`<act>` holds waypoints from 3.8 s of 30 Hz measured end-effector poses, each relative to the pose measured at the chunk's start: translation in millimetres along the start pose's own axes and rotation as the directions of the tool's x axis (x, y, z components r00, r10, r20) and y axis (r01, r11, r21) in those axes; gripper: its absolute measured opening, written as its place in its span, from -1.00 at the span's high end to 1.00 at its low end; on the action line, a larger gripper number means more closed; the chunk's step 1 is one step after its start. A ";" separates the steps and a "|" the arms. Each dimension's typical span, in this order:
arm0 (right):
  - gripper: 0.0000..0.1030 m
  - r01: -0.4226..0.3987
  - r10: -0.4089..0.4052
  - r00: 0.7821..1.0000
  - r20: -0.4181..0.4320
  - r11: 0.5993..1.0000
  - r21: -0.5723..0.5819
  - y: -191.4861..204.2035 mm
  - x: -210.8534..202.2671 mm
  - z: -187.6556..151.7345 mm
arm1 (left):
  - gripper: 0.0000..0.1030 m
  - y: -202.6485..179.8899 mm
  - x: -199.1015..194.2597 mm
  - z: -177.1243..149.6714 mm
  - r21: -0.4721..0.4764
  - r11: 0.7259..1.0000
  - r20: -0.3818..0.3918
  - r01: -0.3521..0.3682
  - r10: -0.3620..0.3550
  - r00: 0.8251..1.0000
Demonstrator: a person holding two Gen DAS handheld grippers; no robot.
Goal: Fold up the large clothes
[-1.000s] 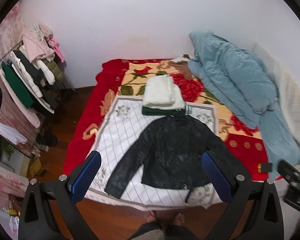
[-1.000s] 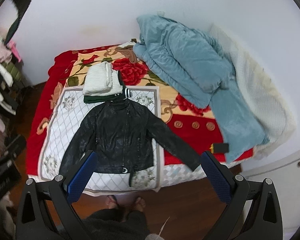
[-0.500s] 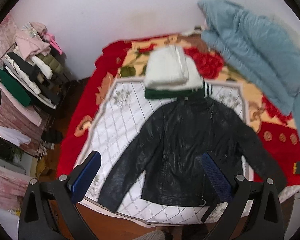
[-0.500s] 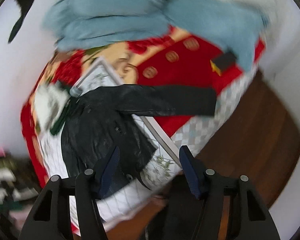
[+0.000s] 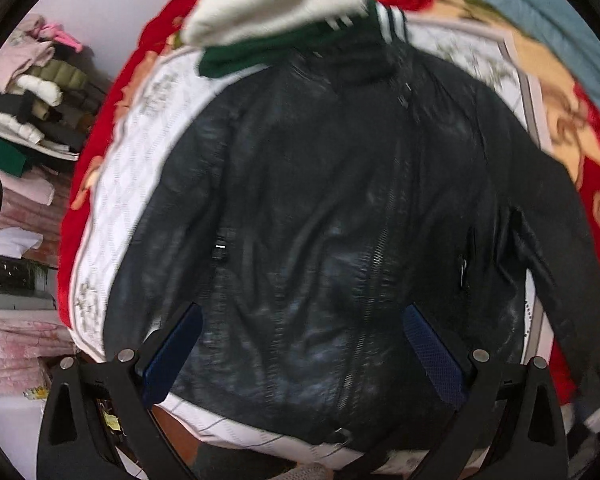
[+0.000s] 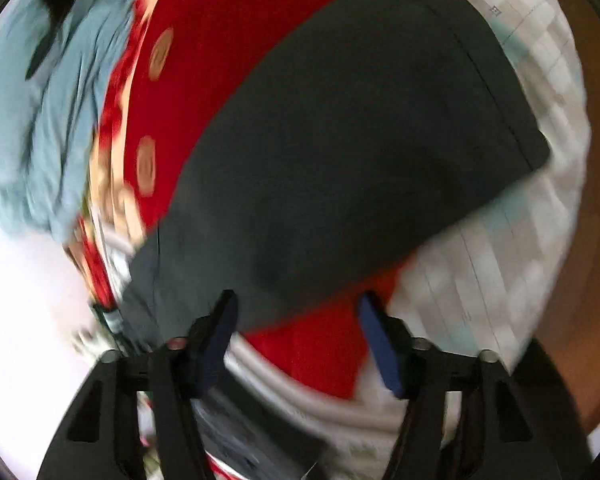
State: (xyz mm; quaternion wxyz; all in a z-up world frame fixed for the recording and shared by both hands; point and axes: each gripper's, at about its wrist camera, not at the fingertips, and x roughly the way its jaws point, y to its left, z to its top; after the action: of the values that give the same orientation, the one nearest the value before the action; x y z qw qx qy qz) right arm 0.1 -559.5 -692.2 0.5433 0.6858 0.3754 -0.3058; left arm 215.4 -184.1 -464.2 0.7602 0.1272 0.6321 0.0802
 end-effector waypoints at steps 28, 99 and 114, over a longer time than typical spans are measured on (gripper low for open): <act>0.90 -0.108 0.233 0.916 0.326 0.927 -0.358 179.9 -32.9 -39.4 | -0.99 13.3 57.1 40.3 -0.118 0.992 0.020 0.045 -0.043 0.999; 0.08 -0.067 -0.465 0.868 -0.173 0.237 -0.969 295.5 282.3 -449.3 | 0.93 463.6 219.6 -178.6 -0.950 0.108 0.296 0.292 0.024 0.955; 0.03 -0.107 -0.429 0.861 -0.275 0.376 -0.921 312.5 253.9 -384.1 | 0.94 343.9 22.1 28.8 -0.520 0.800 0.574 0.300 0.067 0.816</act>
State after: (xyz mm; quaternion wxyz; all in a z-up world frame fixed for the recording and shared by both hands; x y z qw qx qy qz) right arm 404.0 -178.6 -655.7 0.6849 0.2816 0.6677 0.0760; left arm 261.2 147.9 -378.8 0.9169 -0.1380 0.3279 0.1812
